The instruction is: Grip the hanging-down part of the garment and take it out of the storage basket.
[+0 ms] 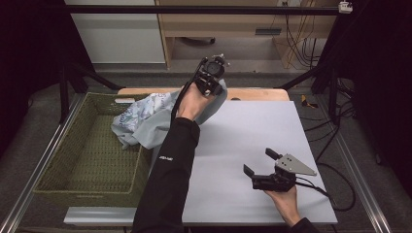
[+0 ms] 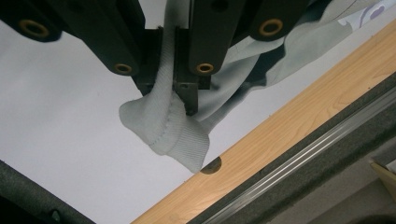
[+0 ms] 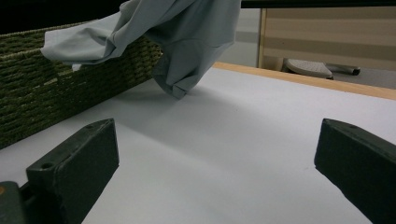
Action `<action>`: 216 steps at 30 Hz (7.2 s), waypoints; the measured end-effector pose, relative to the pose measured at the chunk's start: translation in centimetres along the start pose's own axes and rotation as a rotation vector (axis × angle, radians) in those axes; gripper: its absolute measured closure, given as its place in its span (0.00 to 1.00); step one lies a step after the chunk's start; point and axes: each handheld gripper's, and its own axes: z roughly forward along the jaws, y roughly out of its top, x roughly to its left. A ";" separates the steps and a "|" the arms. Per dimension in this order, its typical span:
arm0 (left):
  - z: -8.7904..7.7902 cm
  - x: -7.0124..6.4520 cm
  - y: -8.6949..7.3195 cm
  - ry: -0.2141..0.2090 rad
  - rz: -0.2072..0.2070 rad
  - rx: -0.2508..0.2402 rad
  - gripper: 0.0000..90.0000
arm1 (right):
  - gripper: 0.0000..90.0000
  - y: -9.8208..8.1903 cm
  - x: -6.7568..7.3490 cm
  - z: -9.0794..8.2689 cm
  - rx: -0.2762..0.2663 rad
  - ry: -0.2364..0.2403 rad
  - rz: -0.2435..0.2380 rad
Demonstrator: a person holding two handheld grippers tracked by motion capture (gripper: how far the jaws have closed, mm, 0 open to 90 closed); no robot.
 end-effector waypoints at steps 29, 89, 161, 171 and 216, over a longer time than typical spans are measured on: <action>-1.2 0.2 -0.1 -0.008 -0.001 -0.015 0.94 | 0.00 1.5 0.0 1.2 -0.016 0.026 -0.025; -3.4 1.3 -1.0 -0.001 0.001 -0.022 0.94 | 0.01 7.4 5.3 14.1 -0.022 0.091 -0.060; -4.6 1.5 -1.5 0.027 -0.007 -0.030 0.94 | 0.94 9.0 4.3 11.4 -0.032 0.200 -0.107; -4.4 1.0 -1.9 0.007 0.005 -0.026 0.94 | 0.94 9.6 3.1 8.5 -0.047 0.177 -0.130; -3.0 -2.3 -1.6 -0.071 0.100 0.013 0.94 | 0.41 7.0 -1.3 2.1 -0.071 0.086 -0.045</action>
